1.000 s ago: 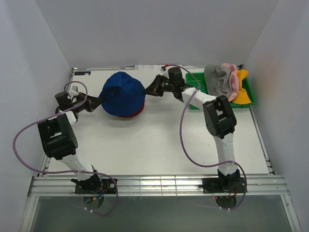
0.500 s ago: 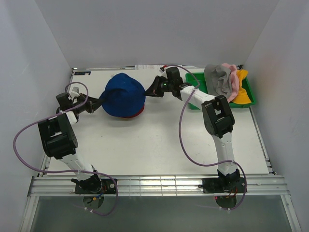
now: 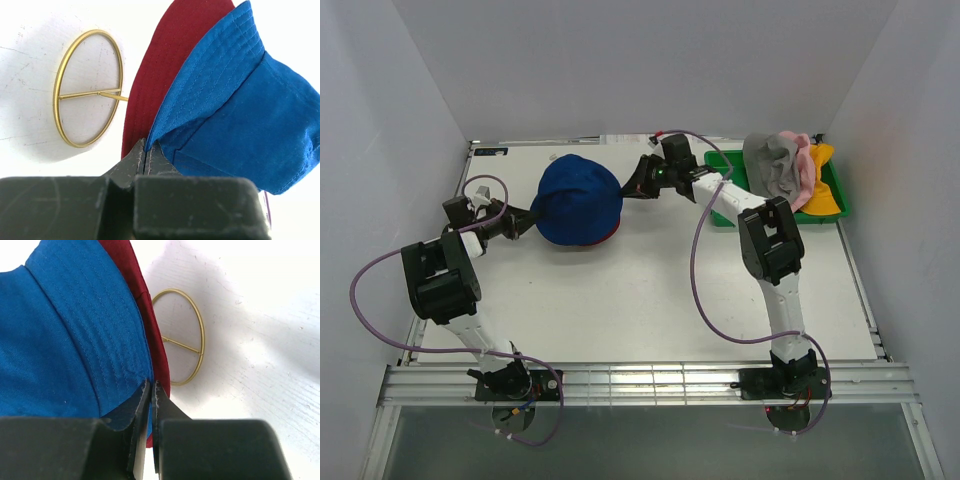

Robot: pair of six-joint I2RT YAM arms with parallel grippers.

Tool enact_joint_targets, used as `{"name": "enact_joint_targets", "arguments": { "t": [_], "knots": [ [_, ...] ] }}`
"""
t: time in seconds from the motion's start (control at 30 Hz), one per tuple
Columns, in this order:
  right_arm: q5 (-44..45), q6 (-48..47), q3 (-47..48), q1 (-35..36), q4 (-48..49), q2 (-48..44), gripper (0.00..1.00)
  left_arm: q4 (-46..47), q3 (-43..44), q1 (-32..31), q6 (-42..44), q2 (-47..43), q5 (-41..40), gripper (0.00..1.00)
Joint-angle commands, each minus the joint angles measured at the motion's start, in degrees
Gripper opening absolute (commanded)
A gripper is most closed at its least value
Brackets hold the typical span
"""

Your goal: Stack the hats

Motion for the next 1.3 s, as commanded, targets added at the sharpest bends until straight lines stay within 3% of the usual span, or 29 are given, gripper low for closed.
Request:
{"name": "enact_joint_targets", "arguments": {
  "t": [0.0,0.07,0.1,0.23,0.37,0.8,1.0,1.27],
  "knots": [
    [3.57,-4.07,2.85,-0.71,-7.58,2.51,0.08,-4.50,0.47,0.61,2.65,-1.88,-3.24,0.05],
    [3.92,-5.21,6.00,-0.71,-9.94,3.21,0.08,-7.22,2.22,0.61,4.14,-2.85,-3.68,0.14],
    [3.92,-5.57,6.98,-0.71,-10.57,3.56,0.08,-8.01,2.75,0.61,4.67,-3.20,-4.12,0.24],
    [3.74,-6.45,9.88,-0.80,-12.24,4.44,0.08,-9.94,3.28,0.61,5.73,-4.96,-4.47,0.46],
    [3.74,-7.33,12.08,-0.80,-13.56,5.58,0.08,-12.32,4.07,0.61,7.31,-6.10,-5.26,0.57],
    [4.01,-9.88,14.19,-0.62,-12.69,4.53,0.08,-14.52,6.97,0.61,8.98,-7.52,-7.73,0.58],
    [3.57,-10.49,15.33,-0.62,-13.65,5.23,0.08,-8.91,8.38,0.61,6.09,-4.61,-6.58,0.63],
    [3.65,-10.93,15.77,-0.62,-14.35,5.76,0.08,-4.77,11.02,-1.15,3.36,-0.31,-5.62,0.62]
  ]
}}
